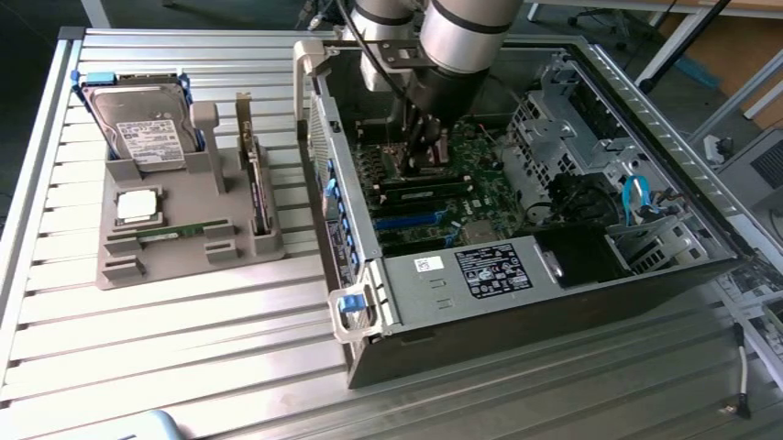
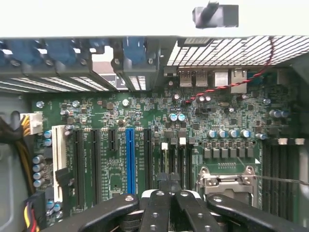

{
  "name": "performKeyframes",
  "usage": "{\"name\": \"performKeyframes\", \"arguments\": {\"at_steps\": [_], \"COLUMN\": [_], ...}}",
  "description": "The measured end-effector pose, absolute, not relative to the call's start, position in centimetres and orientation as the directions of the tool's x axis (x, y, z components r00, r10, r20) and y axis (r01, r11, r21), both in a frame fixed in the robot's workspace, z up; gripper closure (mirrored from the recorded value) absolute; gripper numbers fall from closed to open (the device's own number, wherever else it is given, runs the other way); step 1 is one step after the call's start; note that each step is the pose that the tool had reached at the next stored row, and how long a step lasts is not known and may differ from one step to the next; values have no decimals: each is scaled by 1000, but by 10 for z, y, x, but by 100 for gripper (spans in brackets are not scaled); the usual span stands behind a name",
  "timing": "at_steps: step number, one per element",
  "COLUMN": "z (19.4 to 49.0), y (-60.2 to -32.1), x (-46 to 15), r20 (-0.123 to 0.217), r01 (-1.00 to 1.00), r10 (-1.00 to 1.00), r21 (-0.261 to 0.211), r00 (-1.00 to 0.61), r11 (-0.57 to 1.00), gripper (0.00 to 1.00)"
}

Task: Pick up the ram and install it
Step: 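Press down the ram until it locks into place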

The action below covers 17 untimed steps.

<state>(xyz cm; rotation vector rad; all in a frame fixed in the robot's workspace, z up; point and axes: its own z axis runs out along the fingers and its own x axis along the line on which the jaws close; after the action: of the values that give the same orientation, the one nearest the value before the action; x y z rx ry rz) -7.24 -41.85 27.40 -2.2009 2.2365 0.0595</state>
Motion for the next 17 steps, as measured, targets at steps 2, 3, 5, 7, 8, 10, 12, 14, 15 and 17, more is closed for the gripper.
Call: {"name": "performKeyframes", "arguments": {"at_steps": [2,3,5,7,8,10,12,14,15,17], "z": [280,282,288,295,297,304,310,317,320,329], "y": [-418,-418,-418,-418,-418,-418,-418,-418,-418,-418], "x": [-72,-72,-72,-71,-71,-71,-71,-70,-70,-69], "r20": [-29,-29,-29,-29,-29,-29,-29,-29,-29,-29], "r01": [-1000,-1000,-1000,-1000,-1000,-1000,-1000,-1000,-1000,-1000], "r10": [-999,-999,-999,-999,-999,-999,-999,-999,-999,-999], "r21": [25,25,25,25,25,25,25,25,25,25], "r00": [-16,-16,-16,-16,-16,-16,-16,-16,-16,-16], "r11": [16,16,16,16,16,16,16,16,16,16], "gripper": [89,89,89,89,89,89,89,89,89,89]}}
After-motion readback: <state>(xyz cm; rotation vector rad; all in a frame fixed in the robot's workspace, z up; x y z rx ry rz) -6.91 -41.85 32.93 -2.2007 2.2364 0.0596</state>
